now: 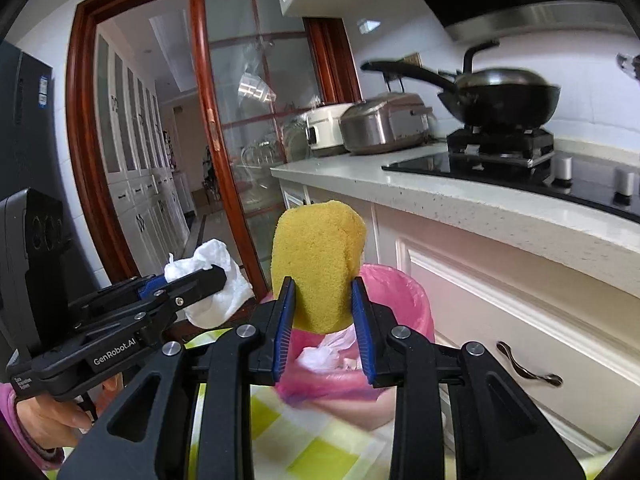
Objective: Collect trash
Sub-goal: 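Carry the tissue and yellow sponge over the pink bin, then open both grippers to drop the tissue and sponge into the bin, then move both open grippers back over the table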
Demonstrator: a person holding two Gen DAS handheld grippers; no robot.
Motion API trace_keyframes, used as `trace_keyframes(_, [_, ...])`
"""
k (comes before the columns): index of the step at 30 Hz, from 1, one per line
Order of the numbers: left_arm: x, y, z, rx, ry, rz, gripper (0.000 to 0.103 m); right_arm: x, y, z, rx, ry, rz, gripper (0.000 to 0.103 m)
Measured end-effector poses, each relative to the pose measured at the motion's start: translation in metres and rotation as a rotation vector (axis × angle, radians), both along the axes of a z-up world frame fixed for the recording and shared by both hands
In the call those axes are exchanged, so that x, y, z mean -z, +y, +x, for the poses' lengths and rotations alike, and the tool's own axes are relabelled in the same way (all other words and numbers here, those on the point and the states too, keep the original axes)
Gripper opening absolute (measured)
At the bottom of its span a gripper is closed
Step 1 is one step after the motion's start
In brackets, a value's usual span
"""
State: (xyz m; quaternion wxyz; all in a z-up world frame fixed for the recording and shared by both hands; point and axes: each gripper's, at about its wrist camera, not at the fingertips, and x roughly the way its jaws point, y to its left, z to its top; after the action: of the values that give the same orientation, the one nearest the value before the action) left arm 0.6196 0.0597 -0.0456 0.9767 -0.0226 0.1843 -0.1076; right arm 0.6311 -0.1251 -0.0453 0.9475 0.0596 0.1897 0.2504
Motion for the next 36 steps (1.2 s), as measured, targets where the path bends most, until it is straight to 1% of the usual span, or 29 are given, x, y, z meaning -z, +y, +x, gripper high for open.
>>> trace_keyframes(3, [0.007,0.007,0.03,-0.015,-0.011,0.017,0.029,0.009,0.004,0.034,0.01,0.026,0.008,0.029])
trace_keyframes(5, [0.014,0.012,0.049,-0.033,-0.004,0.016,0.029,0.018,0.008,0.052,0.011,0.046,0.008,0.029])
trace_keyframes(9, [0.029,0.018,0.07,-0.041,-0.005,0.024,0.032,0.036,0.017,0.076,0.002,0.078,0.004,0.03])
trace_keyframes(10, [0.033,0.02,0.074,-0.042,-0.007,0.022,0.035,0.042,0.019,0.082,-0.002,0.085,0.007,0.031])
trace_keyframes(13, [0.045,0.024,0.08,-0.051,-0.004,0.022,0.04,0.052,0.02,0.091,-0.004,0.096,0.022,0.033])
trace_keyframes(15, [0.053,0.025,0.082,-0.056,0.004,0.023,0.041,0.057,0.021,0.094,-0.002,0.1,0.02,0.033])
trace_keyframes(16, [0.057,0.027,0.084,-0.057,0.006,0.02,0.047,0.06,0.021,0.097,-0.005,0.103,0.019,0.037])
trace_keyframes(18, [0.062,0.028,0.084,-0.07,0.008,0.025,0.055,0.065,0.022,0.098,-0.001,0.107,0.012,0.043])
trace_keyframes(21, [0.067,0.036,0.082,-0.09,0.018,0.015,0.055,0.068,0.02,0.096,0.004,0.11,0.008,0.043])
trace_keyframes(23, [0.066,0.041,0.076,-0.099,0.02,0.005,0.055,0.066,0.015,0.091,0.011,0.108,0.014,0.043])
trace_keyframes(24, [0.063,0.044,0.07,-0.1,0.02,0.001,0.058,0.062,0.012,0.086,0.011,0.105,0.022,0.043])
trace_keyframes(26, [0.055,0.045,0.055,-0.095,0.016,-0.005,0.067,0.051,0.006,0.074,0.009,0.093,0.026,0.043])
trace_keyframes(28, [0.043,0.046,0.037,-0.101,0.015,-0.03,0.086,0.036,0.002,0.06,0.001,0.083,0.027,0.043])
trace_keyframes(29, [0.035,0.047,0.025,-0.115,0.01,-0.048,0.09,0.026,-0.001,0.049,-0.001,0.073,0.031,0.043])
trace_keyframes(30, [0.029,0.047,0.016,-0.119,0.005,-0.063,0.094,0.018,-0.004,0.038,-0.001,0.063,0.033,0.045])
trace_keyframes(32, [0.013,0.045,-0.011,-0.099,0.004,-0.098,0.096,0.0,-0.013,0.009,0.012,0.041,0.047,0.052])
trace_keyframes(33, [0.006,0.042,-0.027,-0.102,-0.008,-0.098,0.098,-0.006,-0.016,-0.005,0.017,0.033,0.054,0.056])
trace_keyframes(36, [-0.011,0.027,-0.073,-0.085,-0.051,-0.035,0.098,-0.021,-0.028,-0.058,0.034,-0.001,0.059,0.067])
